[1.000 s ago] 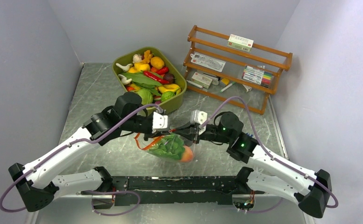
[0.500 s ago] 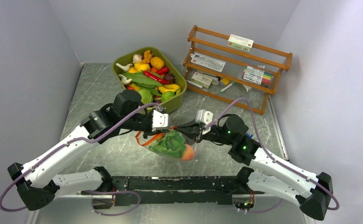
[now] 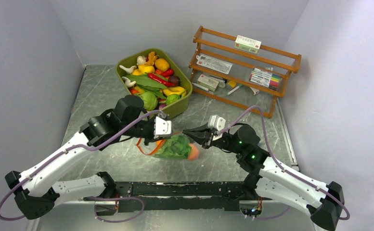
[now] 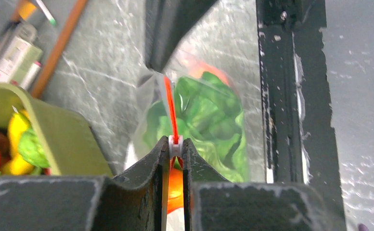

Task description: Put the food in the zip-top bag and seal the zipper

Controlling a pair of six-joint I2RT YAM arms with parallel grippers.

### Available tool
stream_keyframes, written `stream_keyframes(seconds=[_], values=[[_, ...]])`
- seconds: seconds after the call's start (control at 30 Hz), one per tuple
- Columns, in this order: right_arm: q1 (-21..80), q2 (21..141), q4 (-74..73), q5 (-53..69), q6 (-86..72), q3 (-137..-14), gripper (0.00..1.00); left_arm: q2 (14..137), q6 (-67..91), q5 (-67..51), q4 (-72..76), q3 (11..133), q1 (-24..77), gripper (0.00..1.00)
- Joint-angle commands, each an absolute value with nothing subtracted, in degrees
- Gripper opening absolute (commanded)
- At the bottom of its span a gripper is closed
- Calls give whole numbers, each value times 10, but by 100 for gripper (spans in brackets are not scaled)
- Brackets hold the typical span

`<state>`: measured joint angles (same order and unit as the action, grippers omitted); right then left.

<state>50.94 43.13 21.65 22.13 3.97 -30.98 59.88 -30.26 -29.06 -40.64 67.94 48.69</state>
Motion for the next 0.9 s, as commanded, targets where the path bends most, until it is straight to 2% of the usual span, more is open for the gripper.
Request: stream_keyframes(seconds=[0.0, 0.2, 0.33, 0.43, 0.53, 0.73, 0.87], values=[[500, 413, 244, 183, 34, -290, 0, 551, -278, -276, -406, 635, 485, 7], [496, 394, 231, 179, 35, -290, 0, 561, -289, -270, -424, 667, 485, 7], [496, 405, 192, 228, 62, -324, 0, 592, -305, -271, -448, 721, 486, 7], [496, 433, 108, 282, 107, -377, 26, 607, -312, -281, -449, 747, 485, 7], [496, 458, 61, 341, 131, -411, 40, 610, -310, -290, -434, 749, 485, 7], [497, 482, 73, 326, 158, -418, 49, 614, -310, -299, -414, 733, 486, 7], [497, 525, 65, 343, 171, -444, 50, 615, -309, -305, -410, 730, 485, 7]])
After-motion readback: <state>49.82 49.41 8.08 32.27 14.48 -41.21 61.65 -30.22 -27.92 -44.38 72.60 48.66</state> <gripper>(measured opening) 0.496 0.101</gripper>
